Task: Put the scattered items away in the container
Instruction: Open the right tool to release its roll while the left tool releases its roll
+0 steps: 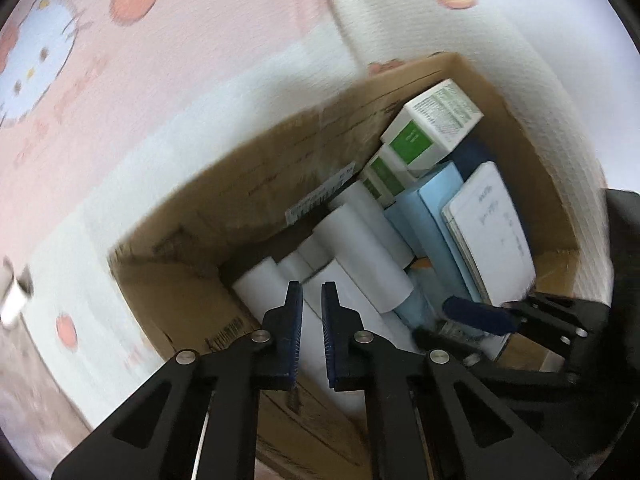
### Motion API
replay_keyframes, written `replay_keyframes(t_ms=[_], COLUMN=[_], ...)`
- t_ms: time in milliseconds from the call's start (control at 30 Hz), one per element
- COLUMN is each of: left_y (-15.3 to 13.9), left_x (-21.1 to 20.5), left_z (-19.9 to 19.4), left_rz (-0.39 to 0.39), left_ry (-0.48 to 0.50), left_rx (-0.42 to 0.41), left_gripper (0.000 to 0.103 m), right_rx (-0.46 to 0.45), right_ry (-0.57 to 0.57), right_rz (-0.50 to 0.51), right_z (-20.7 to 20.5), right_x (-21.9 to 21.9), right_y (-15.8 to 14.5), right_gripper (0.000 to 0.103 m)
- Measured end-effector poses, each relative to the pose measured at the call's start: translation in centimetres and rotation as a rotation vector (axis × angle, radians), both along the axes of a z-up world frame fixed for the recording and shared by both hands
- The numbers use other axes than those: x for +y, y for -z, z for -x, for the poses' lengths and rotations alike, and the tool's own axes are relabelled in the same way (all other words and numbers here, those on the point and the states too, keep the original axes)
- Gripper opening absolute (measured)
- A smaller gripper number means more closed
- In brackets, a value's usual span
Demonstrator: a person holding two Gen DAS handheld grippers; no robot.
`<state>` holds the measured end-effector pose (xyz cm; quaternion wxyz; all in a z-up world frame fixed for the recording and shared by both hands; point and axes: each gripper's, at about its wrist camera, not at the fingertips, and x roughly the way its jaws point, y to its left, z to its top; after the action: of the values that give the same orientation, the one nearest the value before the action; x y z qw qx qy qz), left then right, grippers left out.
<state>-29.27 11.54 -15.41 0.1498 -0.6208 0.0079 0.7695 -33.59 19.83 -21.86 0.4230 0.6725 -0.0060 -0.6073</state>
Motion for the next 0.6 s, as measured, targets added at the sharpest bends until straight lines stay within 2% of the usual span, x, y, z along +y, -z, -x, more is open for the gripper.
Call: replay_keyframes(t_ms=[133,167,233,467,500,533,600], left_y=[-0.3,-0.3,-0.3,-0.5,-0.9,-1.0,-1.1], left_x=[-1.3,-1.6,-2.2,-4.8,-5.1,-5.2,-5.1], left_z=[0.0,0.1,0.2,1.0,0.8,0.7,0.6], left_rz=[-0.016,-0.019,-0.030,-0.127,-0.135,-0.133,-0.118], left_ry=[0.099,0.112,0.119,0.098,0.103,0.107,0.112], left_rx=[0.051,0.057,0.067,0.069,0.071,0.079,0.090], left_gripper=[0.010,0.010,0.010,0.010,0.010,0.010,0.010], right_rx=[-0.007,-0.019,-0.023,-0.068,-0.058,-0.048,-0.041], right_ry=[-0.085,-0.100,-0.131,-0.274,-0.297,-0.318,-0.328], right_rz=[-0.064,-0.073,-0.100,-0.163,-0.178,-0.194,-0.197], right_z=[-1.1,-1.3,-1.5,-2.8,-3.2,-3.5,-3.7], right_x=[-1.8,-2.2,-2.9,-5.3,-5.6,-5.9,-6.2], right_y=[0.9,1.2,1.5,3.4,3.7,4.0,4.1], right_gripper=[0.037,0.042,0.045,0.044,0.042,0.034,0.034])
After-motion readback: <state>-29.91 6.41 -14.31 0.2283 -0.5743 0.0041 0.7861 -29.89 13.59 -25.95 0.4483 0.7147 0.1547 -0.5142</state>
